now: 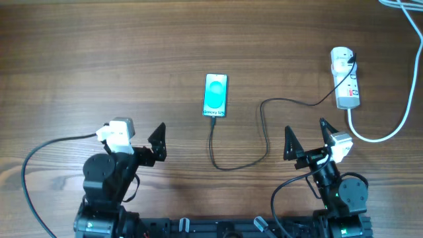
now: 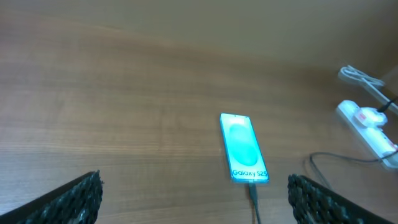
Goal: Plug charger to phone and switch on socket
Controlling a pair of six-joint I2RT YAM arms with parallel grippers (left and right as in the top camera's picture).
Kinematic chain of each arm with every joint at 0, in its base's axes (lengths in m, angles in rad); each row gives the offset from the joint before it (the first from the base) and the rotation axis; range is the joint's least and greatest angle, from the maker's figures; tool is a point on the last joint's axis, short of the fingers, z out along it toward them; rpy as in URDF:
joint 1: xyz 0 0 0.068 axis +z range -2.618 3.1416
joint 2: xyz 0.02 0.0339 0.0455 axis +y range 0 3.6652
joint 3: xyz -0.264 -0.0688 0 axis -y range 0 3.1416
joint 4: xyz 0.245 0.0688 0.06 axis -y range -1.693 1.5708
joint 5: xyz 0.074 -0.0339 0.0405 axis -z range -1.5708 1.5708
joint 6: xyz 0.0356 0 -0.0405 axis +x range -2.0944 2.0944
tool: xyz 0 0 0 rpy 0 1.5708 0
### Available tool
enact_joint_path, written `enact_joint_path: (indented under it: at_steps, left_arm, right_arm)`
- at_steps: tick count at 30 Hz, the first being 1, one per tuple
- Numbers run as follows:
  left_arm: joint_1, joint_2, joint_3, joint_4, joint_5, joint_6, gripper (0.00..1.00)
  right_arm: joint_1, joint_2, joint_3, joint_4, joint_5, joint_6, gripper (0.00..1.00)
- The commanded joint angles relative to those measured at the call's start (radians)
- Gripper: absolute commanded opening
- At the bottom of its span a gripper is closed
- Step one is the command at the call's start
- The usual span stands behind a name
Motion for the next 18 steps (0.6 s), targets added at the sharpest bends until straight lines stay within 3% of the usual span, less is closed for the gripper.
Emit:
enact_joint_path:
  at_steps: [1, 6, 12, 18]
  left_arm:
    - [0.029, -0.104, -0.108, 0.087, 0.023, 0.019, 1.0]
    - [0.1, -0.222, -0.159, 0.104, 0.019, 0.02, 1.0]
    - [0.109, -0.343, -0.32, 0.364, 0.019, 0.02, 1.0]
    - [0.113, -0.364, -0.325, 0.371, -0.068, 0.047, 1.0]
  right_arm:
    - [0.006, -0.009, -0.002, 0.002, 0.014, -0.013, 1.0]
    - [0.006, -0.009, -0.002, 0.002, 0.014, -0.013, 1.0]
    - [0.006, -0.009, -0.002, 0.002, 0.014, -0.013, 1.0]
    - [0.006, -0.009, -0.002, 0.002, 0.014, -0.013, 1.0]
